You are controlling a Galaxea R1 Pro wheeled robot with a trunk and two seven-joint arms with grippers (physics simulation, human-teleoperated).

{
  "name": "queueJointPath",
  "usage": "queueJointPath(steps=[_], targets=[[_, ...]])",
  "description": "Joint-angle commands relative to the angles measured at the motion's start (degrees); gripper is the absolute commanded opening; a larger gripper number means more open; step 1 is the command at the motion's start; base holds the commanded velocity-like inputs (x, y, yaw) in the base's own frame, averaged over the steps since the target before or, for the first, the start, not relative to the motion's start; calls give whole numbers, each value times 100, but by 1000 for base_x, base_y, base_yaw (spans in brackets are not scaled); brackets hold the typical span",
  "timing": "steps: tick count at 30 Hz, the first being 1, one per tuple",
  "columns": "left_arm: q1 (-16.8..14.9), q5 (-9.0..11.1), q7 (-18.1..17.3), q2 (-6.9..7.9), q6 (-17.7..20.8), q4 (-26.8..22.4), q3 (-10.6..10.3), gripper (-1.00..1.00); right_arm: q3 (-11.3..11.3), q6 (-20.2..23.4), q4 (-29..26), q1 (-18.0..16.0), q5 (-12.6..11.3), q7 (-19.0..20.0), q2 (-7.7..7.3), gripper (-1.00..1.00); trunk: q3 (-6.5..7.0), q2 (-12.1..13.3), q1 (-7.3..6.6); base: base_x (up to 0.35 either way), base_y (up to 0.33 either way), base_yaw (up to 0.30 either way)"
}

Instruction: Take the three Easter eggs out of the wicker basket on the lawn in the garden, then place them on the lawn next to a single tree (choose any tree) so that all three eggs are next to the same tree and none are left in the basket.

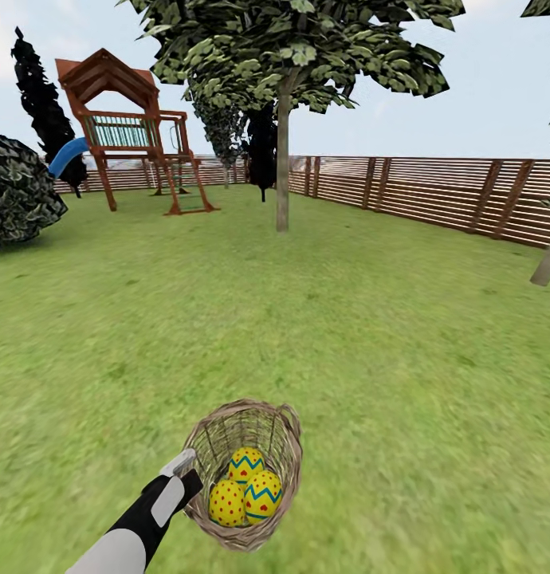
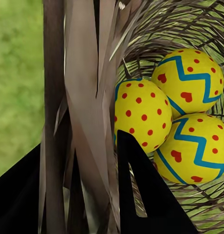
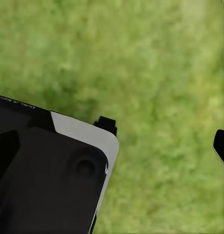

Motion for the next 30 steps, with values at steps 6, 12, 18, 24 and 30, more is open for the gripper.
queueJointPath(steps=[6, 12, 18, 24, 30], targets=[[-3, 72, 36, -3, 18, -19, 7, -100, -48, -27, 20, -9, 40, 5, -5, 100, -10, -10, 6, 341, 0, 0], [-3, 72, 36, -3, 18, -19, 7, -100, -51, -28, 20, -9, 40, 5, -5, 100, -10, -10, 6, 341, 0, 0], [-3, 72, 36, -3, 18, -19, 7, -100, -48, -27, 20, -9, 40, 5, -5, 100, -10, -10, 6, 341, 0, 0], [-3, 72, 36, -18, 18, -19, 7, -100, -51, -16, 20, -9, 38, 5, -5, 100, -10, -10, 6, 341, 0, 0], [-3, 72, 36, -21, 18, -19, 7, -100, -45, -34, 130, 49, 56, 6, 2, 100, -10, -10, 6, 341, 0, 0]])
